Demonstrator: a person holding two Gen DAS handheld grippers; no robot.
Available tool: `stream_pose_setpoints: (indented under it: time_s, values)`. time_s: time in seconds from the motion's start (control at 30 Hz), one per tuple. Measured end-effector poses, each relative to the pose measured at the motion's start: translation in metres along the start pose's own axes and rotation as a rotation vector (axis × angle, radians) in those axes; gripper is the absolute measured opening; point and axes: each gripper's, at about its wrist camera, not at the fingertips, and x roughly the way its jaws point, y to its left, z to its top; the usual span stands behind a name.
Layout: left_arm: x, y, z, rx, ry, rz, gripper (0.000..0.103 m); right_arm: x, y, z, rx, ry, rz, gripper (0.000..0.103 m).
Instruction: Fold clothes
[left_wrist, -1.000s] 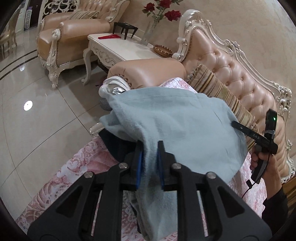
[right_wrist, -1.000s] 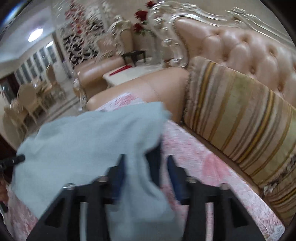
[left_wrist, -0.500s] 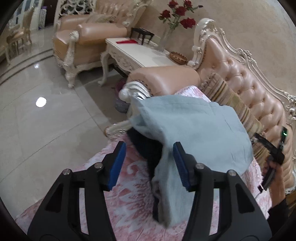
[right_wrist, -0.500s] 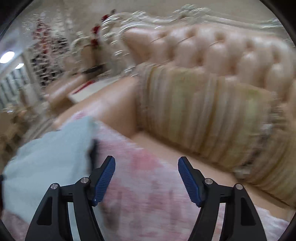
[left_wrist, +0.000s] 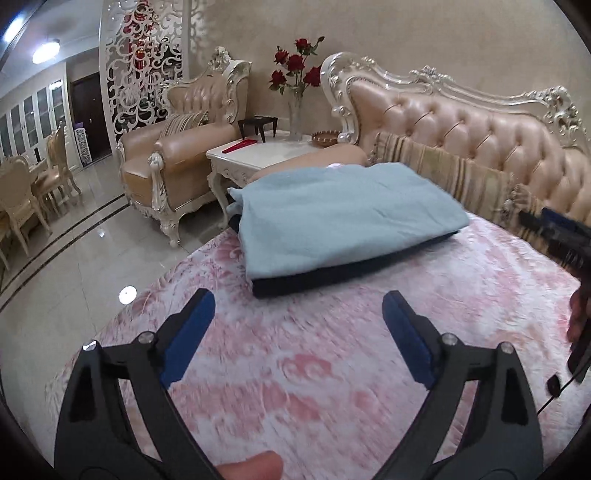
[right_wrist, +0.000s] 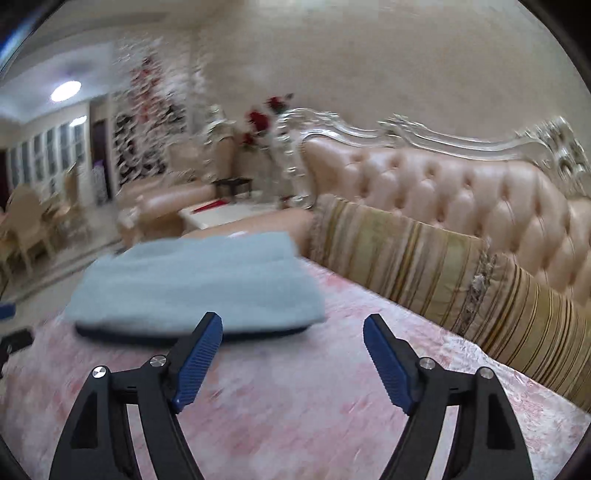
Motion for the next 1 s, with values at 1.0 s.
stream_pose_setpoints:
  time_s: [1.0]
  values:
    - [0.0,-0.024,0.01,0.0,-0.003,-0.004,0.1,0.0,0.042,-0.013,0.039,0.047,0.051,0.085]
